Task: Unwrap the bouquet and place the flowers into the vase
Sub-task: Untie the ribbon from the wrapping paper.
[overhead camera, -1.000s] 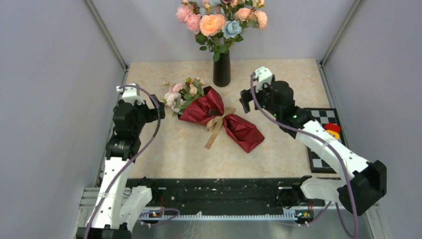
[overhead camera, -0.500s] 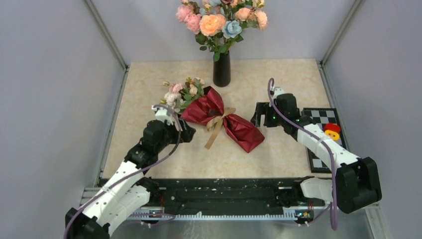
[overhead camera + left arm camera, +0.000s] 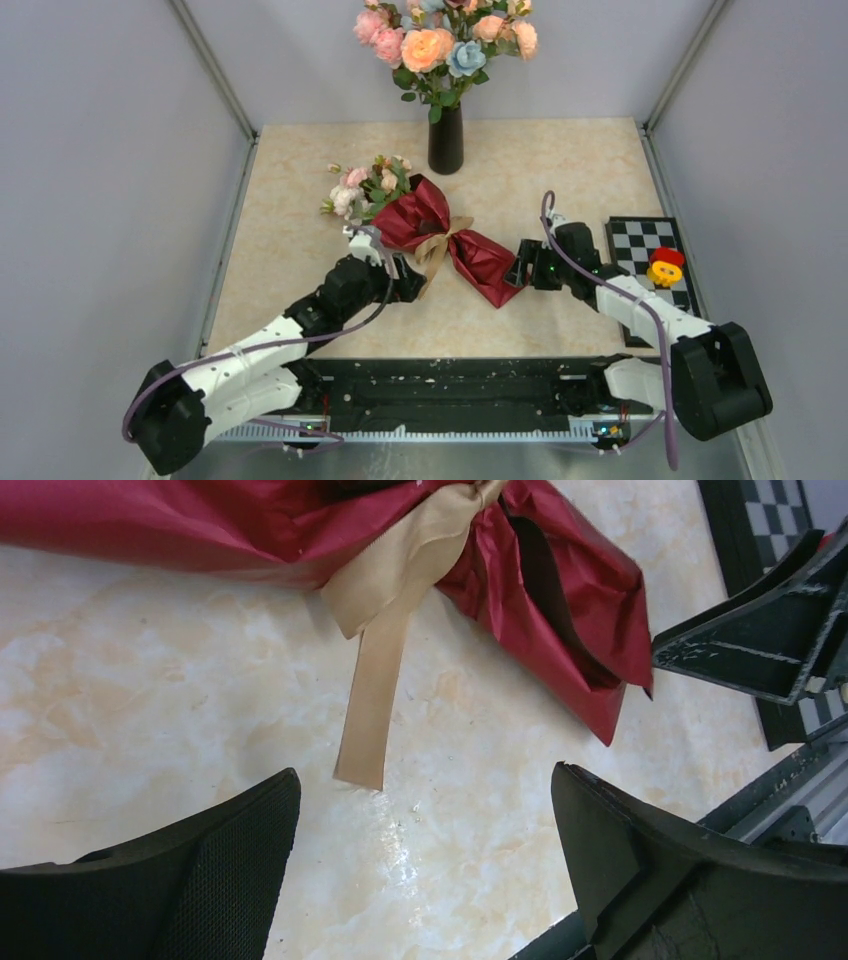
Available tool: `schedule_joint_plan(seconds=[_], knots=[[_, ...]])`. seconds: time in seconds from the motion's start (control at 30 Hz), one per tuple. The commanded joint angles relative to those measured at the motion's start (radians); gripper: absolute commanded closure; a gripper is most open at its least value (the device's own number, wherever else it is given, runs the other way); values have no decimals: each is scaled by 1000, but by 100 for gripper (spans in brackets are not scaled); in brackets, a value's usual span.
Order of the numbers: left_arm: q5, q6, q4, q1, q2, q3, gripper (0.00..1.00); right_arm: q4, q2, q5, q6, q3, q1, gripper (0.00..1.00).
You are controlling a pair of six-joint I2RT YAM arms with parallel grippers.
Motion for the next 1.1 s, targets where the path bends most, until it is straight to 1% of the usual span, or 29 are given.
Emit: schedule_joint_plan(seconds=[0.0, 0.1, 0.2, 0.3, 0.47, 0.53, 0.63, 0.73, 0.87, 1.07], knots=[[-44, -14, 167, -36, 103, -22, 1, 81, -71, -27, 49, -28, 0, 33], [-66, 0, 194, -61, 173, -3, 2, 101, -84, -26, 63, -48, 1, 35], [-100, 46, 191, -91, 251, 39, 2, 116, -82, -24, 67, -58, 1, 36], [-151, 76, 150, -123, 338, 98, 7, 123, -76, -27, 72, -60, 1, 37], [-242, 76, 95, -188, 449, 173, 19, 120, -79, -22, 70, -61, 0, 38], [-286, 74, 47, -220, 481, 203, 21, 121, -82, -17, 69, -62, 1, 38], [-366, 44, -36, -254, 544, 257, 25, 128, -79, -13, 71, -65, 0, 38], [-407, -21, -110, -262, 578, 278, 29, 134, -73, -14, 71, -67, 1, 38], [-417, -81, -150, -264, 592, 282, 34, 141, -69, -14, 70, -66, 1, 39], [-427, -136, -174, -263, 598, 282, 36, 148, -54, -18, 69, -64, 0, 39]])
